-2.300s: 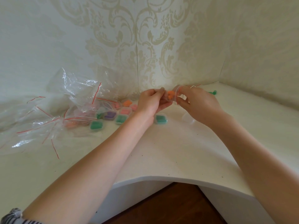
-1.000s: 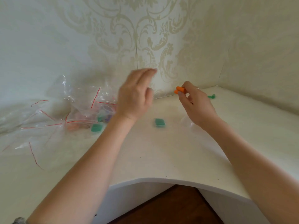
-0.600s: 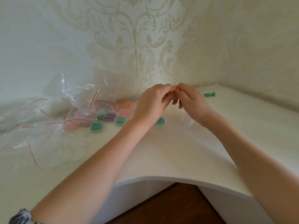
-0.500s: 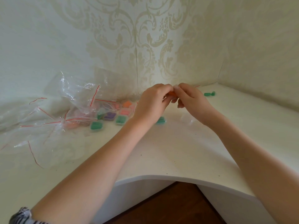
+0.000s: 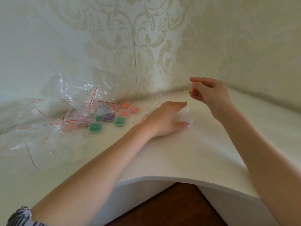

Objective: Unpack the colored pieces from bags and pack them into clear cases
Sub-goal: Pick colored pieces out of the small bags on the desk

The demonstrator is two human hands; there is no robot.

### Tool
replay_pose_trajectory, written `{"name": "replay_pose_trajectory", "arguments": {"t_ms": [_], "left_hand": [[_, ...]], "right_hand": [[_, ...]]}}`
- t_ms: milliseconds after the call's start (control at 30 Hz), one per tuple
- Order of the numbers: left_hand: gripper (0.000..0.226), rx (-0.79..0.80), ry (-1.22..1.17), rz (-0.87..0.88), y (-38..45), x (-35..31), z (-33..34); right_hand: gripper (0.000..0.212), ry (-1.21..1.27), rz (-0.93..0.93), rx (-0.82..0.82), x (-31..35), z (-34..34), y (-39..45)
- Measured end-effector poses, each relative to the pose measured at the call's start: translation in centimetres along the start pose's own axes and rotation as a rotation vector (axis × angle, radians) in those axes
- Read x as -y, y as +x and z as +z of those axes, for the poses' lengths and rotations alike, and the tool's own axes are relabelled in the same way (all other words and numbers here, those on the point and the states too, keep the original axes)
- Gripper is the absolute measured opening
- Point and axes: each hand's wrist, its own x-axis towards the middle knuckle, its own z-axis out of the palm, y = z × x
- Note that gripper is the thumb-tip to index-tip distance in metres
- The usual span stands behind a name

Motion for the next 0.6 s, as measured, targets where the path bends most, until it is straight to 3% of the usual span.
{"name": "replay_pose_trajectory", "arguments": {"t_ms": [133, 233, 367, 467, 600], "left_hand": [[0.045, 0.009, 0.017, 0.037, 0.1, 0.2, 0.1], [0.036, -0.026, -0.06, -0.012, -0.1, 0.1, 0.1], [0.033, -0.353, -0.235, -0.025, 0.1, 0.3, -0.5], [0.035, -0.587, -0.234, 0.002, 0.3, 0.7, -1.1], [0.04, -0.608, -0.165, 0.065, 0.3, 0.9, -0.9]], "right_hand": [[0.025, 0.149, 0.285, -0.034, 0.5, 0.7, -0.2], [0.034, 0.08, 0.366, -0.025, 0.4, 1.1, -0.3], [0.032, -0.291, 0.234, 0.022, 0.9, 1.1, -0.6], [0.033, -0.447, 0.101, 0.103, 1.0, 1.5, -1.5], [0.048, -0.52, 0.015, 0.246, 0.6, 2.2, -2.1]]}}
